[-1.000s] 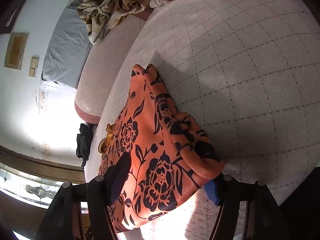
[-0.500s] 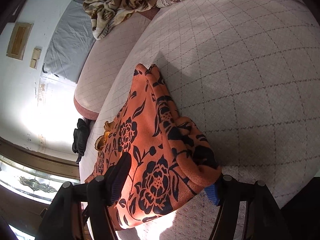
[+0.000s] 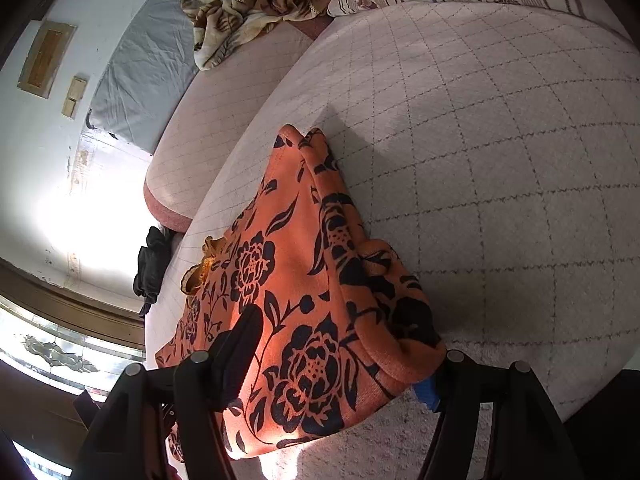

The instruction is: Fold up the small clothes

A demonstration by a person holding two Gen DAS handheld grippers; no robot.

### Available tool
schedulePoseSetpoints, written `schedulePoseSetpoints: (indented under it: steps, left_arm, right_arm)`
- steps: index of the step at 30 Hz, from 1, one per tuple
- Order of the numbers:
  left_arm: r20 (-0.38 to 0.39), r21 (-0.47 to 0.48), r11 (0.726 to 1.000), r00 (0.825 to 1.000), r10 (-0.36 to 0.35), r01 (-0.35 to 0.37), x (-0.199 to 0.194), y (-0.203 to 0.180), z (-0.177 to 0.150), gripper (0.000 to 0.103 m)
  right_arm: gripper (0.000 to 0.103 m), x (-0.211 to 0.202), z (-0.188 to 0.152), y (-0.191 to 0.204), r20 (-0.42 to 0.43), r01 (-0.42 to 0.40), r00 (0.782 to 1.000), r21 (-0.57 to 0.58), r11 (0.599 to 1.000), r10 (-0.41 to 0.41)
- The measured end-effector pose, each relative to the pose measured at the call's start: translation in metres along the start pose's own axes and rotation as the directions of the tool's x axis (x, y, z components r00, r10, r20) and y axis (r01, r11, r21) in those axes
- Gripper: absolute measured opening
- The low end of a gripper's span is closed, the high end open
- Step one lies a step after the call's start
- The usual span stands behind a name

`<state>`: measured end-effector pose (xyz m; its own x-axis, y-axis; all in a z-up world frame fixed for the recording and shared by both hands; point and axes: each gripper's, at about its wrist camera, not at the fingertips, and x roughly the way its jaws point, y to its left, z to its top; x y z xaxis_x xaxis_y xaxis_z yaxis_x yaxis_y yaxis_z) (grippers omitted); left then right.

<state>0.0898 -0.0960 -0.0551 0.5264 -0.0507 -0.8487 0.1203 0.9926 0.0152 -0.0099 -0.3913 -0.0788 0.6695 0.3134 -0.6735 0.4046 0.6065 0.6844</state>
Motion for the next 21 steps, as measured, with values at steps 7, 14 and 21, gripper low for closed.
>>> schedulePoseSetpoints:
  steps: [7,14,21]
  left_arm:
    - [0.014,-0.001,1.000,1.000,-0.010,0.010,0.003,0.003,-0.003,0.086]
    - [0.015,-0.025,0.999,1.000,-0.028,0.028,-0.003,0.006,0.001,0.086]
    - [0.001,-0.011,1.000,1.000,-0.017,0.017,0.007,0.002,0.001,0.086]
  right_arm:
    - [0.070,0.002,-0.001,0.003,-0.002,0.019,1.000,-0.015,1.000,-0.019]
    - [0.070,0.003,-0.001,0.003,-0.004,0.026,1.000,-0.021,0.999,-0.026]
    - [0.070,0.004,-0.001,0.001,-0.003,0.020,1.000,-0.019,1.000,-0.020]
